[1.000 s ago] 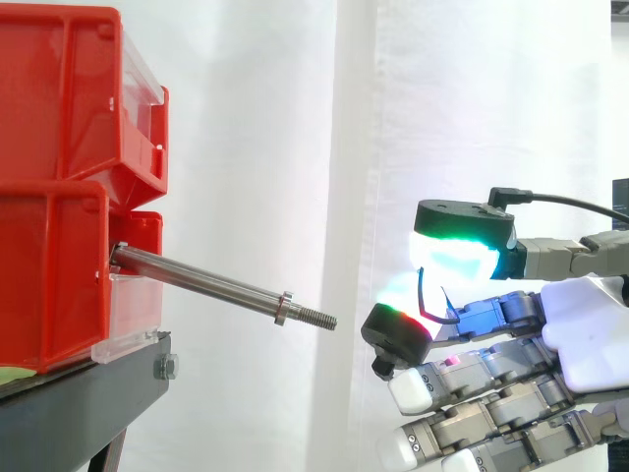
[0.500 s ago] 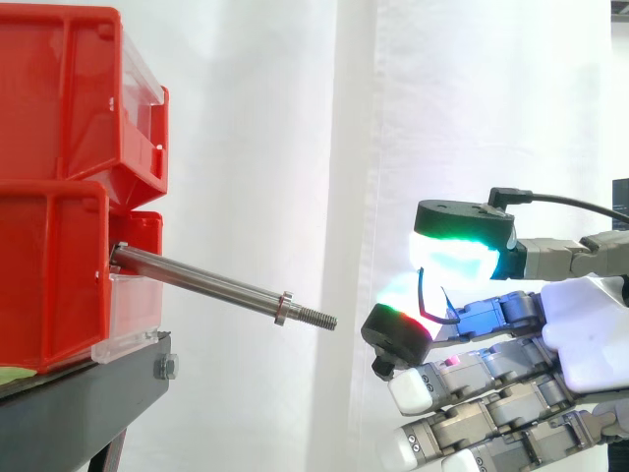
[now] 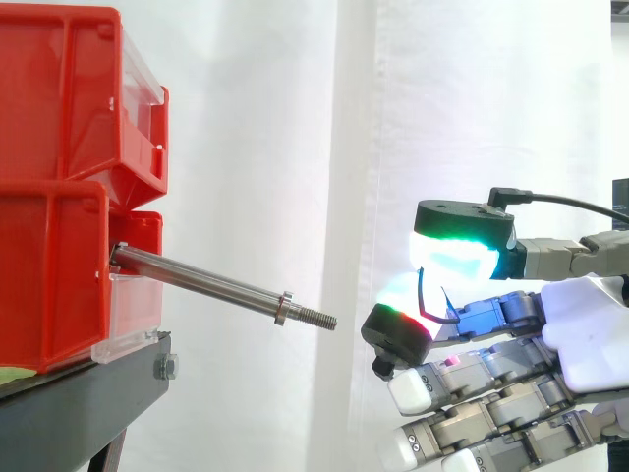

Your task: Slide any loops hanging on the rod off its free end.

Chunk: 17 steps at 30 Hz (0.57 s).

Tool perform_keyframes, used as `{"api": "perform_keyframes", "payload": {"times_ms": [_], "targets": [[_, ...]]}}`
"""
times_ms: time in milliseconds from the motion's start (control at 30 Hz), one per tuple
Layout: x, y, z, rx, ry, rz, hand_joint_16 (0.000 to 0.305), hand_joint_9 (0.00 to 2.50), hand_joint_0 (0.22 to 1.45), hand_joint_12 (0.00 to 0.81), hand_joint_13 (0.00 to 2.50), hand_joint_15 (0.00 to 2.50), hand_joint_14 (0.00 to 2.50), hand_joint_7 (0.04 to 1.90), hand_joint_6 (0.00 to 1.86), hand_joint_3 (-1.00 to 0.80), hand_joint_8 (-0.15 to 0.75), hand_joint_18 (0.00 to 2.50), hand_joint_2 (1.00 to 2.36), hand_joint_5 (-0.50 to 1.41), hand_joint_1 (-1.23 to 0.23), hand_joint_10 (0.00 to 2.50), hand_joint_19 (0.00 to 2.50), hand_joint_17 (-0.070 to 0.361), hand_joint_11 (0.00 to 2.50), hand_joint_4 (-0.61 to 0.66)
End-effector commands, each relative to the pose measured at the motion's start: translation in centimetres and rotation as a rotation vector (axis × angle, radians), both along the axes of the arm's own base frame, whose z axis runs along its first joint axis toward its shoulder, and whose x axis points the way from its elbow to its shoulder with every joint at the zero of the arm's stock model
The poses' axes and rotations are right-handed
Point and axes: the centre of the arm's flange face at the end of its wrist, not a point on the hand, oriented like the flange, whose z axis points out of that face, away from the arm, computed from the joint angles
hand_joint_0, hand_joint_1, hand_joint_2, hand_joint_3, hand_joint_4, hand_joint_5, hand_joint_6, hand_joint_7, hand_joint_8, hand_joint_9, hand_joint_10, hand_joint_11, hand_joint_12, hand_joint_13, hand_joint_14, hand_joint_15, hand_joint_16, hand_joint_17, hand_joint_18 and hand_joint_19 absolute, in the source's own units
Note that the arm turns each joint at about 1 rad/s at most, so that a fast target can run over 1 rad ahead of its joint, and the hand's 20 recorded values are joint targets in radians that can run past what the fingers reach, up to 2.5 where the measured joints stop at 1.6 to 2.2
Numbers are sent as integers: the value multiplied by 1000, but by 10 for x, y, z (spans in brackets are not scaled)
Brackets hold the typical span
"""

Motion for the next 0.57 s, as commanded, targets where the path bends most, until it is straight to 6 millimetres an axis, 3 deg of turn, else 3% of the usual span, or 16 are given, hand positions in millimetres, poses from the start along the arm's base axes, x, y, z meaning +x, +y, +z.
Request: {"api": "perform_keyframes", "payload": {"times_ms": [0, 133, 533], "targets": [[0, 1, 0, 0, 1, 1, 68, 927, 490, 438, 620, 63, 0, 1131, 883, -105, 360, 745, 1406, -74, -710, 3, 194, 153, 144, -44], [0, 0, 0, 0, 0, 0, 66, 930, 494, 403, 563, 69, 0, 1134, 883, -106, 360, 722, 1392, -75, -716, 3, 192, 148, 143, -40], [0, 0, 0, 0, 0, 0, 65, 944, 507, 419, 560, 92, 2, 1133, 884, -93, 363, 713, 1339, -78, -724, 5, 197, 147, 154, -29]]}}
